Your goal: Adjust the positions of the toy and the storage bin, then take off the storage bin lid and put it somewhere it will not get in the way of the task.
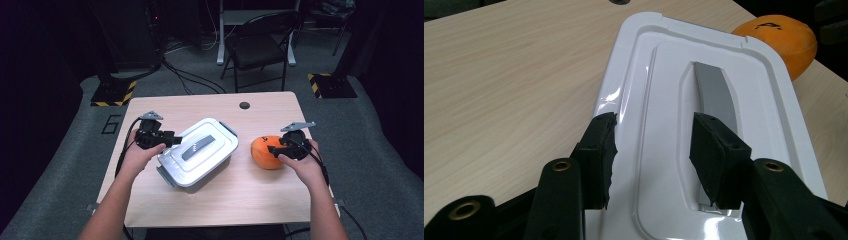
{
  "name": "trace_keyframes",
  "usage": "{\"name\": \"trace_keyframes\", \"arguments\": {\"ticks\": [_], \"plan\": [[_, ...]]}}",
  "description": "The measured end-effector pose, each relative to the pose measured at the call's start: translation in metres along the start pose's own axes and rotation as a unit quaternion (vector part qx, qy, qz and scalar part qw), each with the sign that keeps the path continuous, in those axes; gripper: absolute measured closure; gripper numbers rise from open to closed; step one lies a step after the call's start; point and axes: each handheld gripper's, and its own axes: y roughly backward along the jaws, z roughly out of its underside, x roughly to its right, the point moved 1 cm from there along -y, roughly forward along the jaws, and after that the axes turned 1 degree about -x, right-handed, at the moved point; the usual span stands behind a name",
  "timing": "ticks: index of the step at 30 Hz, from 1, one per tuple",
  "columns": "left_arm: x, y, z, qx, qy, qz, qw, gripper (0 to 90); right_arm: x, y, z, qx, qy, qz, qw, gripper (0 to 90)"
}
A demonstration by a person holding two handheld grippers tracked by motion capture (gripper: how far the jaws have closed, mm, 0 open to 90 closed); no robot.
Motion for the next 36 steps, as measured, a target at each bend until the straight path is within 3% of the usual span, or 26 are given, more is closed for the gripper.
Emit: {"name": "trace_keyframes", "arguments": {"ticks": [2,8,13,18,36], "plan": [[-0.001,0.001,0.001,0.001,-0.002,-0.009,1.0000,52.4,0.000,0.001,0.000,-0.001,-0.003,0.000,1.0000,44.7],[0.001,0.002,0.000,0.004,0.001,-0.009,1.0000,51.9,-0.001,0.001,0.000,0.000,-0.002,0.001,1.0000,44.8],[0.006,0.000,-0.004,-0.005,-0.011,-0.006,0.9999,52.0,0.000,0.002,-0.001,0.004,0.000,0.000,1.0000,44.8],[0.009,-0.001,-0.006,-0.008,-0.009,-0.006,0.9999,53.8,0.001,0.002,0.000,0.006,0.004,0.000,1.0000,44.8],[0.030,-0.021,-0.014,-0.036,-0.032,0.007,0.9988,54.9,0.003,0.002,0.001,0.003,0.001,0.002,1.0000,44.6]]}}
